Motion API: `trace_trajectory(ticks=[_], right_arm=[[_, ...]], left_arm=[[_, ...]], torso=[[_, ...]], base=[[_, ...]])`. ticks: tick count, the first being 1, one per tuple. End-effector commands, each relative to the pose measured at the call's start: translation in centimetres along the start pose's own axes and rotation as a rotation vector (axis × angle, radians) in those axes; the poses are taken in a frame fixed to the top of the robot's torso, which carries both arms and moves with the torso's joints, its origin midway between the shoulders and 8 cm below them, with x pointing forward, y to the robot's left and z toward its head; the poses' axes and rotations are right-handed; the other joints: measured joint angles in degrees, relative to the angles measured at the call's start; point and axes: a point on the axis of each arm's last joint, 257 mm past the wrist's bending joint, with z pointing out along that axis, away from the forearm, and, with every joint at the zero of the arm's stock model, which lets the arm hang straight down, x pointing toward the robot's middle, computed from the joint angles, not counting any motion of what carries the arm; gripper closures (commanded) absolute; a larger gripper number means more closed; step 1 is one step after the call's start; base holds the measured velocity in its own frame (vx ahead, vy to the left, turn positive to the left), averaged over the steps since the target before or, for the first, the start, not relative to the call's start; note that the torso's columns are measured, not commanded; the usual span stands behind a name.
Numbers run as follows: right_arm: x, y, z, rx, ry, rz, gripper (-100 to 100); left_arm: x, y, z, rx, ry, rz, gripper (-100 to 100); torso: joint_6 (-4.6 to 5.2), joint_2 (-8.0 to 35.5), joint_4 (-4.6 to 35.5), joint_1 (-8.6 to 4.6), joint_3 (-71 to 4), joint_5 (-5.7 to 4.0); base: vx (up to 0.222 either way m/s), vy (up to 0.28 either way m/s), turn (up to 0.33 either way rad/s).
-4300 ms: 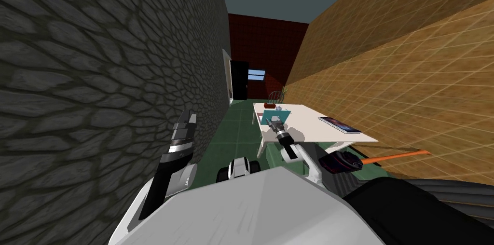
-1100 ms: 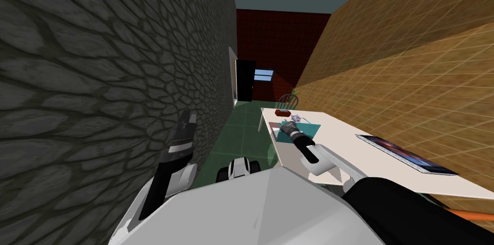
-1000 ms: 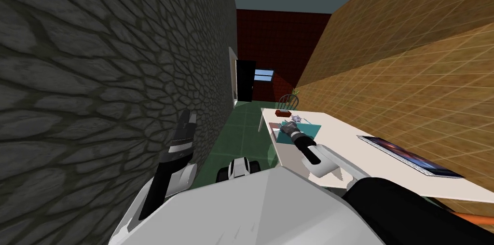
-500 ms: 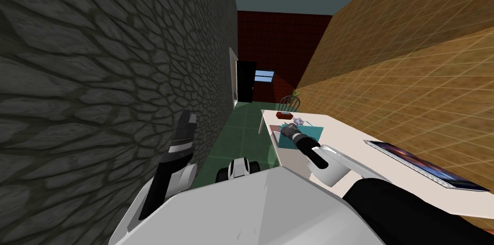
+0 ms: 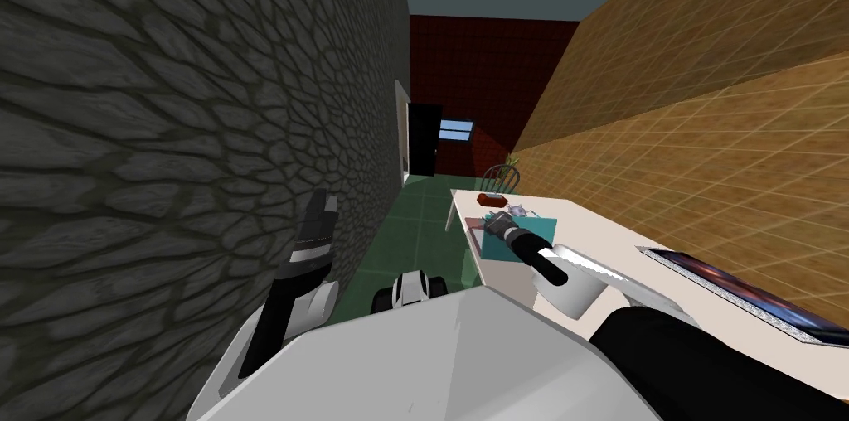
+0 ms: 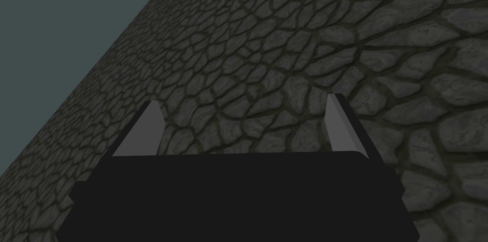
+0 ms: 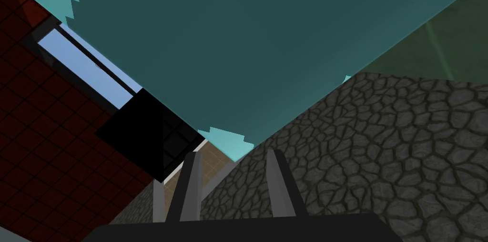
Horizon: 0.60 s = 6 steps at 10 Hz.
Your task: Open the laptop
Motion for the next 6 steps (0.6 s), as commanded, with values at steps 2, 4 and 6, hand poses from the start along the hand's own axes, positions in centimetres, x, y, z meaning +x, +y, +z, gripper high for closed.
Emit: trace_trajectory(ticks=[2,4,6], right_arm=[[1.5,0.5,0.0,-0.055,0.070,-0.004,100],[1.8,1.1,0.0,-0.077,0.081,0.018,100],[2.3,1.4,-0.1,-0.108,0.113,0.021,100]], left_arm=[[0.0,0.0,0.0,0.000,0.000,0.000,0],[0.0,0.0,0.0,0.000,0.000,0.000,0],[0.0,0.0,0.0,0.000,0.000,0.000,0]], torso=[[-0.03,-0.1,-0.1,0.05,0.0,-0.04],[0.00,0.0,-0.1,0.11,0.0,-0.06],[0.00,0.1,-0.1,0.17,0.1,-0.09]], base=[[0.049,-0.018,0.022],[0.037,-0.007,0.013],[0.040,-0.009,0.027]])
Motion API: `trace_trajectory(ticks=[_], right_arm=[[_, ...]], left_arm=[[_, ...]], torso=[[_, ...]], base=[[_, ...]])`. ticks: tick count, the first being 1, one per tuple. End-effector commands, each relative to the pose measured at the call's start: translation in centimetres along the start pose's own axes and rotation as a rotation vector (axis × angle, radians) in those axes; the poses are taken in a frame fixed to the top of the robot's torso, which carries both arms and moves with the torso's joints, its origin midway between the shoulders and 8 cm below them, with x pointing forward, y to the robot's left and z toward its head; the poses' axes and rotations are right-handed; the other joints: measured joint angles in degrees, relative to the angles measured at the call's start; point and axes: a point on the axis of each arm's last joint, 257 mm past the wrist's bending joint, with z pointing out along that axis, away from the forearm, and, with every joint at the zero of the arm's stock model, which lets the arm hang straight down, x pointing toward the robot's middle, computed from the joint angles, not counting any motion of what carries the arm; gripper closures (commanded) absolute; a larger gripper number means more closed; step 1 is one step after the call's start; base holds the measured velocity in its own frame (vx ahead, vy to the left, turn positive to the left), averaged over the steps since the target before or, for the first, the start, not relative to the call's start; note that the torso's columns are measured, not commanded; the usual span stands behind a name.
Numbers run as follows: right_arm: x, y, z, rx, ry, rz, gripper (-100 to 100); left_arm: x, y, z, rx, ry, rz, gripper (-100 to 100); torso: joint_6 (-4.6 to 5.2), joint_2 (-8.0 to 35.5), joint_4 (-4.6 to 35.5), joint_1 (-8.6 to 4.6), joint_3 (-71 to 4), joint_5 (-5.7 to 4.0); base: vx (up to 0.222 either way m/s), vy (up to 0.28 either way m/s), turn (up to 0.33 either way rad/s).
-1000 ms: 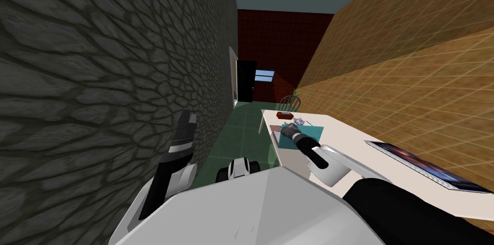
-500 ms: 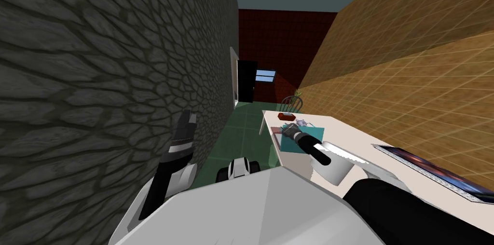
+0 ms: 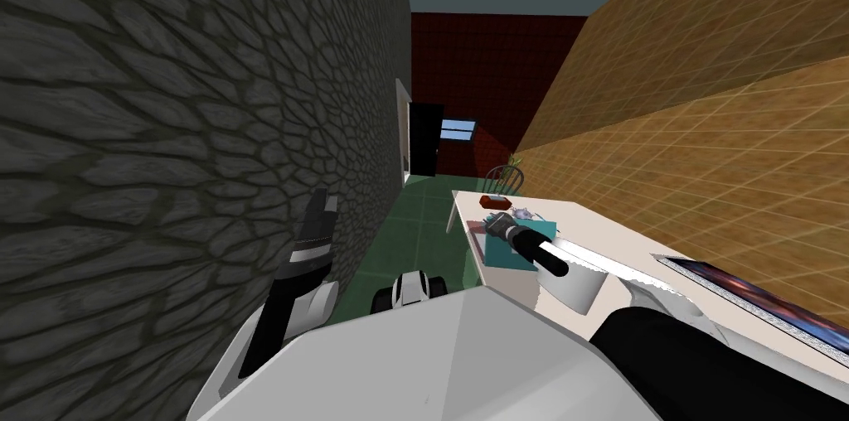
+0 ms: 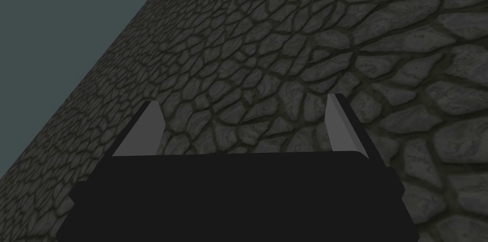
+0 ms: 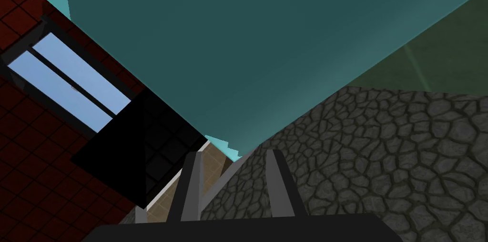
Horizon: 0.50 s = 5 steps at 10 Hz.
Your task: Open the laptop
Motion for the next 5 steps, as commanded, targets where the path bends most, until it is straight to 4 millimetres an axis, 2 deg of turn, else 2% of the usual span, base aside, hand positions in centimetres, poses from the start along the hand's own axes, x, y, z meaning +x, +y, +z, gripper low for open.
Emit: trace_trajectory(ticks=[1,5], right_arm=[[1.37,0.94,-0.12,-0.048,0.057,-0.001,100],[2.09,1.78,-0.27,-0.096,0.098,0.015,100]], left_arm=[[0.00,0.00,0.00,0.000,0.000,0.000,0],[0.00,0.00,0.00,0.000,0.000,0.000,0]], torso=[[0.05,0.0,0.0,-0.05,0.0,-0.06],[0.13,0.1,0.0,-0.18,0.1,-0.11]], base=[[0.054,-0.007,0.032],[0.034,-0.004,0.018]])
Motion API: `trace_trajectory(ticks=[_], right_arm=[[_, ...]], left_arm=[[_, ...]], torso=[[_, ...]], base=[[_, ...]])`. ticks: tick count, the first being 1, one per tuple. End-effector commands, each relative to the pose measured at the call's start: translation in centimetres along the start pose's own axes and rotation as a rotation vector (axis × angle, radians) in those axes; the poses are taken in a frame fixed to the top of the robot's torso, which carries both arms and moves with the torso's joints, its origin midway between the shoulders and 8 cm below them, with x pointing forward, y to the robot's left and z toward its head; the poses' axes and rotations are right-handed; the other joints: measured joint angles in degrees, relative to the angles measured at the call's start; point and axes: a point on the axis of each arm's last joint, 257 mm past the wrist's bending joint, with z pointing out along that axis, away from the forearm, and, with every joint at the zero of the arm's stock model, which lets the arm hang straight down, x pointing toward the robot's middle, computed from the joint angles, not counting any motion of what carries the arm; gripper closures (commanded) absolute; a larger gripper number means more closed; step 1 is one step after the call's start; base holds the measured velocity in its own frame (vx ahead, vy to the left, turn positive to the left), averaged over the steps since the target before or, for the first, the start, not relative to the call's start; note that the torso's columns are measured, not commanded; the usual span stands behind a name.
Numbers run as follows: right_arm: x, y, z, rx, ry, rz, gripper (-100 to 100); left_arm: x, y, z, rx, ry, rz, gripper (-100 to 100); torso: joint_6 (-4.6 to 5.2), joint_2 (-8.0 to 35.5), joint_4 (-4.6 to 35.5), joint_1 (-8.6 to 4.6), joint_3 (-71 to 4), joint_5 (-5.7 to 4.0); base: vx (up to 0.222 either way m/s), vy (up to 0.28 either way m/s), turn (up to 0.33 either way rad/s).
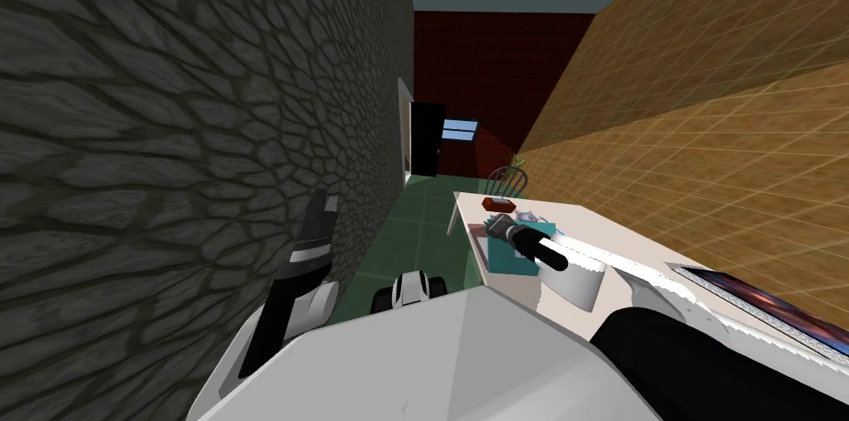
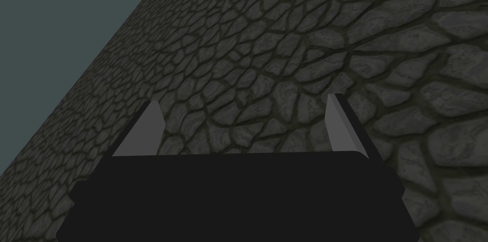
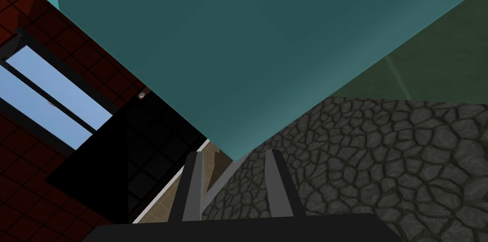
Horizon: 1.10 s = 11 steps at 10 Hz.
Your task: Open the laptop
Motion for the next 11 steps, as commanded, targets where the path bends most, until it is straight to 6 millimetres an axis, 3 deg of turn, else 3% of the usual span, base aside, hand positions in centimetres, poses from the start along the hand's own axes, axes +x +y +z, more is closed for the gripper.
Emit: trace_trajectory(ticks=[1,8,10,11], right_arm=[[1.1,1.3,-0.2,-0.048,0.042,0.021,100],[2.6,2.7,-0.7,-0.141,0.145,0.021,100],[1.9,1.7,-0.5,-0.115,0.123,0.012,100],[2.5,2.3,-0.6,-0.138,0.146,0.014,100]], left_arm=[[0.0,0.0,0.0,0.000,0.000,0.000,0],[0.0,0.0,0.0,0.000,0.000,0.000,0],[0.0,0.0,0.0,0.000,0.000,0.000,0],[0.0,0.0,0.0,0.000,0.000,0.000,0]], torso=[[0.04,0.0,0.0,-0.02,0.0,0.00],[0.04,0.0,0.0,0.01,0.0,-0.02],[0.08,0.1,0.0,0.04,0.1,-0.01],[-0.02,0.2,0.1,0.15,0.1,0.11]], base=[[0.024,-0.007,0.012],[0.039,-0.011,0.018],[0.018,-0.001,0.002],[0.057,-0.022,0.039]])
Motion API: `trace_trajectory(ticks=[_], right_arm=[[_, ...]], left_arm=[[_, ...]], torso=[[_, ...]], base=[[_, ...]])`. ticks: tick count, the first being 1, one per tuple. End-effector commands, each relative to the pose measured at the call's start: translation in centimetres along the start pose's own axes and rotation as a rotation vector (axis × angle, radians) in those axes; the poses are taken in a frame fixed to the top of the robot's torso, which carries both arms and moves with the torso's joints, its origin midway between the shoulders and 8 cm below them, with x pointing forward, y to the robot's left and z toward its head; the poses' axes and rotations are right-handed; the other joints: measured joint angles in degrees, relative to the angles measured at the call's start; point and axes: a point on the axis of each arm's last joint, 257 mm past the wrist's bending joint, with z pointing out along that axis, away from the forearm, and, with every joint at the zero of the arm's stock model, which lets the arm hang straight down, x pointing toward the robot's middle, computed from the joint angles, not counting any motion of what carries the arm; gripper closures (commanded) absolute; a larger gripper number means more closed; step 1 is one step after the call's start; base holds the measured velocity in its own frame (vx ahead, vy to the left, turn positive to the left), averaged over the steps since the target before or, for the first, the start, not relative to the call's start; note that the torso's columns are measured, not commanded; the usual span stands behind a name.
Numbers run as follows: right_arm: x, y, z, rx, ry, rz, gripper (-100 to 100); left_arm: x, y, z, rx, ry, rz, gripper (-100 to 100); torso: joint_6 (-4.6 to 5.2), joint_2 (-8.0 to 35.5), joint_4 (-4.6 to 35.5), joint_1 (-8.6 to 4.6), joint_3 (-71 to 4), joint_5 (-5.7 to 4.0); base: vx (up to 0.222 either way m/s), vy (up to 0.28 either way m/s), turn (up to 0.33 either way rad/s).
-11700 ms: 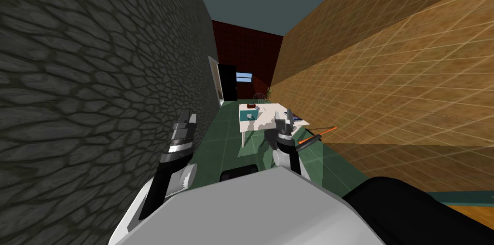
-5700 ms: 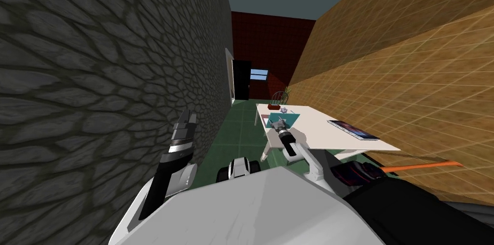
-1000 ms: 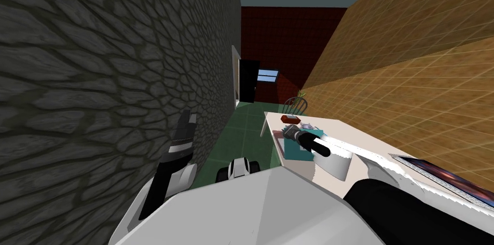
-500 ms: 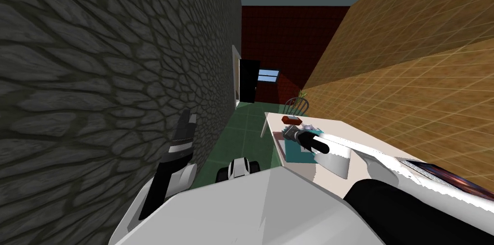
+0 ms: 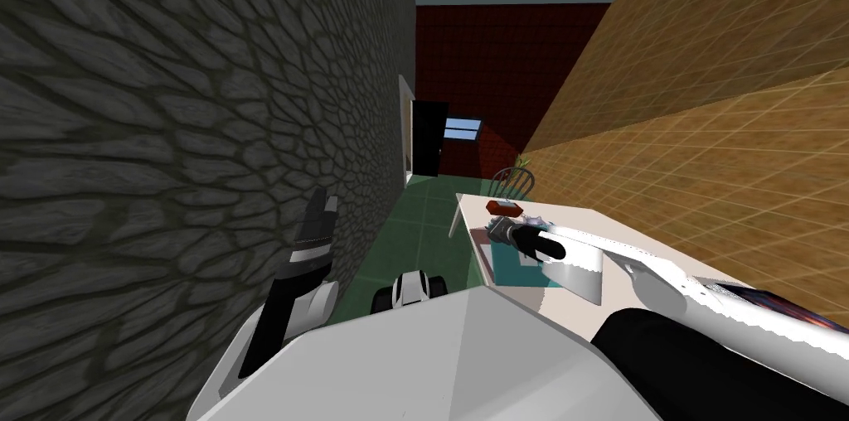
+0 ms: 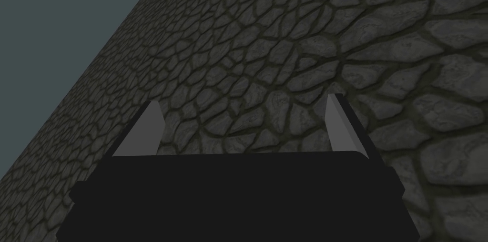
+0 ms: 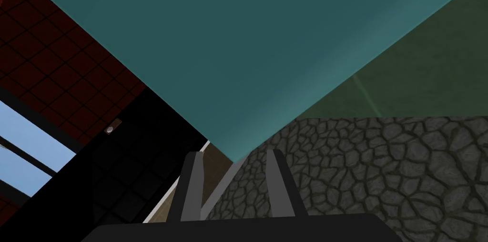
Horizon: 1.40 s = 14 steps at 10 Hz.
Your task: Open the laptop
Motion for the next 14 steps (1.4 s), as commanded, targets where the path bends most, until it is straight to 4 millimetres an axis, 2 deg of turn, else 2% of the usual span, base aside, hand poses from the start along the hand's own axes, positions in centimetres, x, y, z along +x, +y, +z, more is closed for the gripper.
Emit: trace_trajectory(ticks=[1,3,4,5,6,8,9,14], right_arm=[[1.6,1.9,0.0,-0.063,0.055,0.008,100],[3.2,3.6,-0.3,-0.121,0.109,0.011,100],[3.3,3.7,-0.3,-0.126,0.112,0.015,100],[4.1,4.6,-0.5,-0.158,0.140,0.019,100],[4.1,4.6,-0.5,-0.158,0.140,0.019,100],[5.7,6.4,-1.0,-0.218,0.197,0.026,100],[4.2,5.1,-0.8,-0.192,0.164,0.016,-100],[1.8,3.7,-1.3,-0.197,0.155,0.000,-100]], left_arm=[[0.0,0.0,0.0,0.000,0.000,0.000,0],[0.0,0.0,0.0,0.000,0.000,0.000,0],[0.0,0.0,0.0,0.000,0.000,0.000,0],[0.0,0.0,0.0,0.000,0.000,0.000,0],[0.0,0.0,0.0,0.000,0.000,0.000,0],[0.0,0.0,0.0,0.000,0.000,0.000,0],[0.0,0.0,0.0,0.000,0.000,0.000,0],[0.0,0.0,0.0,0.000,0.000,0.000,0]], torso=[[0.00,-0.2,0.0,-0.02,-0.1,0.08],[0.00,-0.4,-0.2,-0.24,-0.2,-0.08],[0.05,-0.4,-0.2,-0.26,-0.2,-0.16],[0.04,-0.3,-0.1,-0.20,-0.1,-0.13],[0.13,-0.1,-0.1,-0.18,0.0,-0.12],[0.18,0.3,0.2,0.06,0.1,0.17],[0.13,0.2,0.2,0.09,0.0,0.26],[-0.12,-0.3,0.2,0.19,-0.3,0.40]], base=[[0.100,-0.036,0.046],[0.104,-0.047,0.038],[0.098,-0.028,0.007],[0.089,-0.027,0.034],[0.048,-0.003,-0.006],[0.057,-0.004,-0.020],[0.023,-0.001,-0.050],[-0.020,-0.002,-0.040]])
